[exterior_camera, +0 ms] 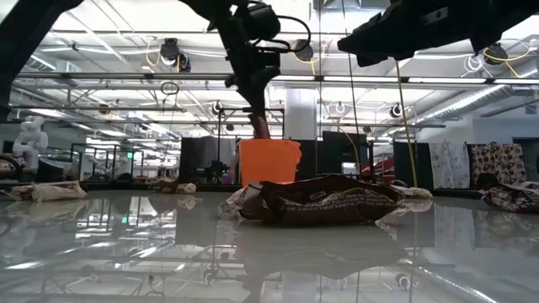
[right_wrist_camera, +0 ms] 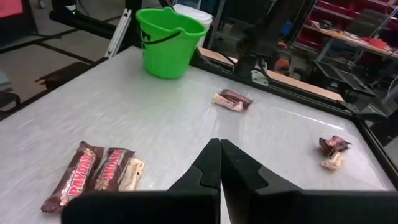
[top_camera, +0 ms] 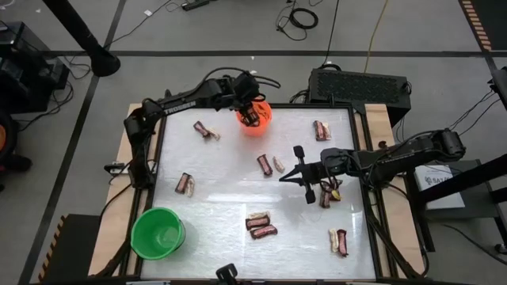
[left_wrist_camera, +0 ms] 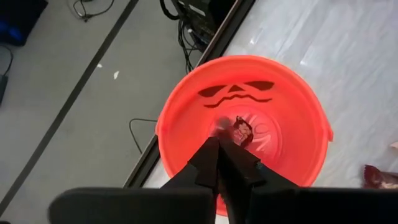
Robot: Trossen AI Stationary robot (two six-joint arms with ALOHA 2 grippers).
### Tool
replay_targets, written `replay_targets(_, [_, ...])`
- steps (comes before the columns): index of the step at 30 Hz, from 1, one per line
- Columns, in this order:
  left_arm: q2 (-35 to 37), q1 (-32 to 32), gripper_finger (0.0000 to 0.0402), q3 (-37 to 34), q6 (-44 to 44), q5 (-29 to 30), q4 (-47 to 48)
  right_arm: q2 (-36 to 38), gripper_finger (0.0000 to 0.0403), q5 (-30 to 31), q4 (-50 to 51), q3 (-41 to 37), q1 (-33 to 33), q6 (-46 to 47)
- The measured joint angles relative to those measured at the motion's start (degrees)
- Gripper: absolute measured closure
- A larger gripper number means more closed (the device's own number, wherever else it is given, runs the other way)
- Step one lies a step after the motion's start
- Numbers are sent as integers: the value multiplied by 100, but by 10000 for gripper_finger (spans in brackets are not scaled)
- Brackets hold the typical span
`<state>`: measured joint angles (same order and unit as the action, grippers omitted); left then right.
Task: Sort candy by brand, put in halloween buckets
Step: Put the brown chocolate bar into the orange bucket
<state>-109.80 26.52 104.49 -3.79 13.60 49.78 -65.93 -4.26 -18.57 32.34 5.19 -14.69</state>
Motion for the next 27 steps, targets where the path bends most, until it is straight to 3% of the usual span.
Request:
replay_targets(7, [58, -118, 329, 0, -8, 14, 73, 0, 403, -1, 7, 0, 2, 34])
replay_targets(12, [350, -192, 314, 0, 16, 18, 145, 0, 403, -1, 9, 0, 2, 47])
replay_targets(17, [731, -332, 313, 6, 342, -45, 965, 0, 403, -2, 9, 0, 2, 49])
replay_targets(19, [805, -461, 312, 9, 559, -392, 1503, 0, 403, -3, 7, 0, 2, 69])
replay_targets(22, [807, -859, 312, -2, 794, -978, 2215, 0, 403, -3, 4, 0, 2, 250])
replay_targets(27, [804, -1978, 312, -443, 974, -982, 2307, 0, 403, -3, 4, 0, 2, 532])
